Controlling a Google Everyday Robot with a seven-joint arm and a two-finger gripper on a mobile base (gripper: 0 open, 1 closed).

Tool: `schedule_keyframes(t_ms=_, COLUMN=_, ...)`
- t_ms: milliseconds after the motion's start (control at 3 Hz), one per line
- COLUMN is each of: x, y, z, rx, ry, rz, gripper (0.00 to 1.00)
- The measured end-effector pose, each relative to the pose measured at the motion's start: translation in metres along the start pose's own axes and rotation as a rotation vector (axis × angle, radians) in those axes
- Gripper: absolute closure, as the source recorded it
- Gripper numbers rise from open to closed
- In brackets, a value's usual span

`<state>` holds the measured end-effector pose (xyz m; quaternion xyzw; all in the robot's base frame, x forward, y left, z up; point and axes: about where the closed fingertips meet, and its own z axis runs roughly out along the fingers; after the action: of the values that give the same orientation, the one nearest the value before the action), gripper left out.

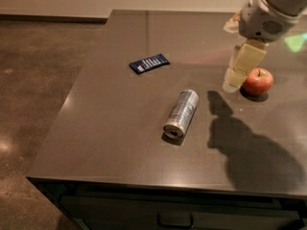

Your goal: Move rxbar blueberry near apple

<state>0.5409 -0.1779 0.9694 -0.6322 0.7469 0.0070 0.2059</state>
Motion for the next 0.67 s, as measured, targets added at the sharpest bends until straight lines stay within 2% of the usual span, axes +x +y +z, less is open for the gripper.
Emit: schedule_keyframes(t_ms=667, x=-0.033, y=-0.087, z=0.064, rx=-0.058, ry=-0.084, rz=-0.002, gripper=0.00)
